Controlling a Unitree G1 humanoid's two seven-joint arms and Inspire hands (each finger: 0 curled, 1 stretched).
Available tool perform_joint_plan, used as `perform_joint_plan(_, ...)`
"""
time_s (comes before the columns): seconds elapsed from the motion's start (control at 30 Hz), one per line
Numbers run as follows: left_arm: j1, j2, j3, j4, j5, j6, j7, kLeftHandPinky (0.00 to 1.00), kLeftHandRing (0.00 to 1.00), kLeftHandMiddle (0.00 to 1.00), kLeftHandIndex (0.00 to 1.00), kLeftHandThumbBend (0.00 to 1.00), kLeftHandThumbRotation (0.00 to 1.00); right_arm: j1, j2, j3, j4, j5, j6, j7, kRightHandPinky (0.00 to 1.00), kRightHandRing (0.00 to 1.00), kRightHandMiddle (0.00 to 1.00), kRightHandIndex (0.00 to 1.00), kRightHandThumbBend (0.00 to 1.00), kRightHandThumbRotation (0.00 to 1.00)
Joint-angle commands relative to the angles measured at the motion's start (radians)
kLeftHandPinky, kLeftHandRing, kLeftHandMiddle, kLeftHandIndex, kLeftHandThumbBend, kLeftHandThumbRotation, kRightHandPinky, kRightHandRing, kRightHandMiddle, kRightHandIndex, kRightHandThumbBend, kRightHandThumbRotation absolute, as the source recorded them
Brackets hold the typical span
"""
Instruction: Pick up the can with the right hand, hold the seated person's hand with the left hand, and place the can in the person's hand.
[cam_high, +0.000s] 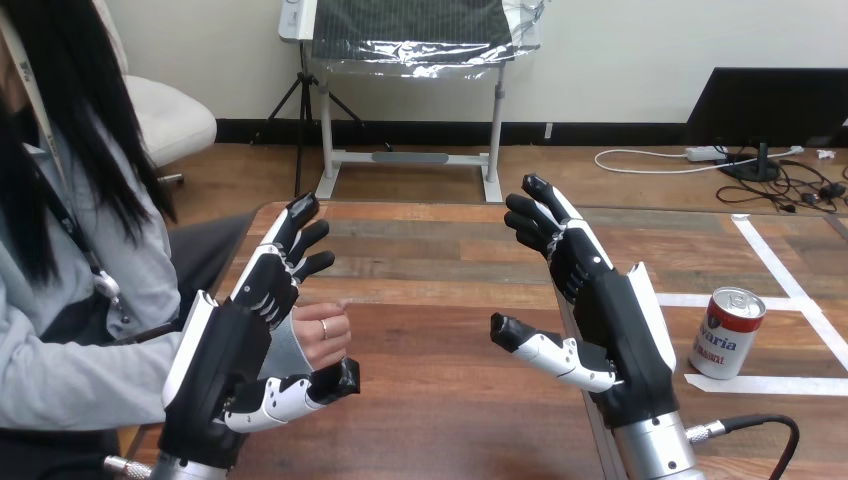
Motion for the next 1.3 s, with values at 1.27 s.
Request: perform_joint_plan(1.27,-0.026,-0.023,0.011,-0.062,0.008,0.015,0.025,0.88,0.95,0.98,0.95,1.00,0.57,-0.106,-0.075,-0.149,-0.046,0.017,-0.117,-0.159,0.80,0.84,0.86,0.89,1.00,0.52)
